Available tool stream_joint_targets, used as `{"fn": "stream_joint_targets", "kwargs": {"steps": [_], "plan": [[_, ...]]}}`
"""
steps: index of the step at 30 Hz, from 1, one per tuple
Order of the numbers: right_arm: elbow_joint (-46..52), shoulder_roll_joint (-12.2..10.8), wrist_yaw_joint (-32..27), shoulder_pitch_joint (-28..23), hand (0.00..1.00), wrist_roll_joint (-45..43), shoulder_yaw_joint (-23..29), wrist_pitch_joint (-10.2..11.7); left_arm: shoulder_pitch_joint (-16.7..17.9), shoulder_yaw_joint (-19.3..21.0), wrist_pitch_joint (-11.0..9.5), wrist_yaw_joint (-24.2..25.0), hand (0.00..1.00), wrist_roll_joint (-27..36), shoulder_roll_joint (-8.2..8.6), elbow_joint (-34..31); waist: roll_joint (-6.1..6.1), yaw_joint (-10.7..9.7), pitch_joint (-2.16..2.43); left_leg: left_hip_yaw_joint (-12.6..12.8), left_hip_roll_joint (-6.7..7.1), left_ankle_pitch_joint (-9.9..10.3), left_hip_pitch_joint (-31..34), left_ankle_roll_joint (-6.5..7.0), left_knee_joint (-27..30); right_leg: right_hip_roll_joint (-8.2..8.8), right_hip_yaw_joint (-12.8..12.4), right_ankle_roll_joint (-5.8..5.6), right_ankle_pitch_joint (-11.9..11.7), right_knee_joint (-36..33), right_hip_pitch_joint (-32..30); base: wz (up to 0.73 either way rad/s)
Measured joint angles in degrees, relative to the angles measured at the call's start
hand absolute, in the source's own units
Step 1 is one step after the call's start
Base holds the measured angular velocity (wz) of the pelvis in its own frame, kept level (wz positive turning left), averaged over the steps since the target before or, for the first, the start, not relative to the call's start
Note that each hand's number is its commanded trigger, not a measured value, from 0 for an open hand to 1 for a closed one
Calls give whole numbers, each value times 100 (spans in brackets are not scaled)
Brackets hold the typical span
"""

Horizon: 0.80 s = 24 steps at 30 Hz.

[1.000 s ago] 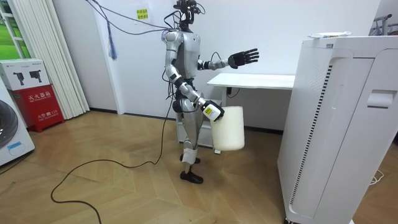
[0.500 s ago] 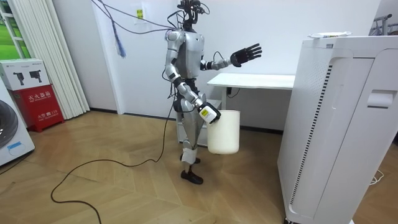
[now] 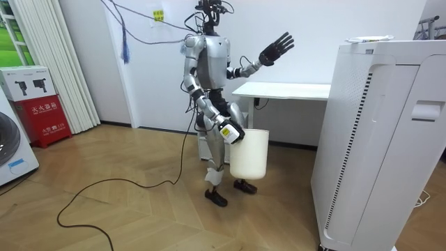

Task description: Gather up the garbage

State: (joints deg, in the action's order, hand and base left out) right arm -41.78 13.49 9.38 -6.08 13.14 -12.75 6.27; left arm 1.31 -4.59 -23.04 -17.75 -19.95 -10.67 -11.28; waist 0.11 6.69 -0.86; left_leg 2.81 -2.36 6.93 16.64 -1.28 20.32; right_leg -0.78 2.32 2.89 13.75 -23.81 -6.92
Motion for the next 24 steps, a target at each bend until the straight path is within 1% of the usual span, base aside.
{"fn": "stream_joint_targets", "kwargs": {"steps": [1,2,3,4,5,6,7,8,9,10,11,12,13,14,15,16,17,18,19,20,21,24], "plan": [[-55,-3,22,-12,100,-18,-32,0,6,45,-8,-90,0,-130,-32,-11,-63,23,71,-17,39,-147,-50,54,-37,101,156,-70,55,-10,31,-31],[-55,6,58,-15,100,-20,-33,0,6,105,-21,-183,0,-282,-39,-51,-114,11,68,-65,104,-233,-103,90,-42,178,274,-141,98,16,106,-14],[-54,14,67,-29,100,-20,-20,0,7,126,-34,-215,0,-333,-31,-55,-133,-15,73,-72,132,-297,-118,124,-34,205,298,-184,133,11,138,16],[-54,15,65,-82,100,-20,46,0,6,121,-39,-219,0,-352,-25,-74,-155,-64,85,-99,224,-353,-136,208,45,276,337,-242,243,-7,226,25],[-54,22,47,-104,100,-44,56,0,6,123,-50,-229,0,-416,-38,-105,-182,-98,85,-130,306,-278,-199,314,117,366,353,-278,347,-32,327,26],[-54,22,44,-104,100,-89,56,0,2,124,-68,-258,0,-444,-54,-106,-198,-115,78,-111,358,-216,-242,352,143,429,360,-279,383,-59,380,19],[-53,20,39,-84,100,-156,57,0,-16,124,-110,-339,0,-473,-69,-106,-228,-132,72,-79,501,-91,-320,422,194,595,385,-335,496,-215,422,10],[-44,21,29,-72,100,-198,57,0,-30,123,-129,-383,0,-505,-79,-107,-234,-132,65,-65,571,-13,-350,456,233,673,401,-386,567,-318,430,7],[-37,20,-7,-43,100,-215,57,-1,-63,122,-169,-461,0,-583,-97,-106,-239,-134,51,-40,700,128,-418,533,327,800,458,-492,694,-612,436,0],[-34,20,-19,3,100,-203,56,-3,-93,106,-218,-521,0,-609,-95,-105,-198,-142,23,42,746,237,-494,625,397,936,574,-530,700,-1045,366,0],[-32,12,-21,40,100,-201,54,-3,-114,104,-249,-564,0,-611,-99,-105,-183,-143,-12,53,776,275,-556,659,419,998,609,-564,675,-1250,328,0],[-27,-20,-20,85,100,-201,54,-2,-176,105,-273,-640,0,-671,-100,-105,-165,-155,-21,62,814,375,-652,717,446,1089,624,-623,604,-1568,263,5],[-16,-37,-2,106,100,-214,49,-2,-251,97,-296,-686,0,-697,-101,-102,-120,-173,-31,26,811,463,-754,751,448,1094,624,-681,490,-1713,232,5],[-11,-43,8,117,100,-227,48,1,-269,99,-318,-721,0,-716,-103,-104,-86,-163,-29,-37,807,497,-788,765,447,1073,617,-696,442,-1730,231,-5],[-16,-49,26,194,100,-224,48,2,-290,108,-333,-839,0,-719,-119,-117,8,-160,-56,-264,811,523,-820,779,435,1015,606,-723,530,-1577,198,-14],[-12,-47,75,267,100,-223,49,11,-301,135,-330,-896,0,-720,-124,-122,89,-168,-80,-486,813,519,-828,775,384,928,652,-678,603,-1195,76,-16],[-2,-52,97,270,100,-226,49,15,-303,139,-330,-901,0,-720,-135,-122,97,-176,-75,-526,814,505,-840,766,348,907,674,-678,596,-944,23,-6],[1,-64,131,260,100,-233,49,17,-303,143,-329,-907,0,-720,-152,-122,77,-183,-66,-547,827,503,-886,767,325,871,681,-659,455,-373,-13,14],[0,-89,127,257,100,-249,53,17,-302,151,-327,-920,0,-722,-172,-117,22,-249,-59,-621,899,509,-943,767,264,862,709,-596,-23,-126,-33,32],[1,-88,118,244,100,-257,56,17,-296,144,-326,-920,0,-724,-170,-117,26,-311,-43,-674,915,510,-983,766,214,874,738,-604,-28,-92,25,31],[1,-84,104,275,100,-269,55,17,-327,153,-329,-963,0,-725,-194,-131,14,-303,-35,-695,909,507,-1038,761,105,850,744,-594,-24,-11,102,22],[13,-61,7,303,100,-305,50,17,-329,139,-325,-1212,0,-949,-214,-142,2,-302,-33,-722,887,503,-1143,754,-9,822,809,-590,-27,209,280,9]]}}
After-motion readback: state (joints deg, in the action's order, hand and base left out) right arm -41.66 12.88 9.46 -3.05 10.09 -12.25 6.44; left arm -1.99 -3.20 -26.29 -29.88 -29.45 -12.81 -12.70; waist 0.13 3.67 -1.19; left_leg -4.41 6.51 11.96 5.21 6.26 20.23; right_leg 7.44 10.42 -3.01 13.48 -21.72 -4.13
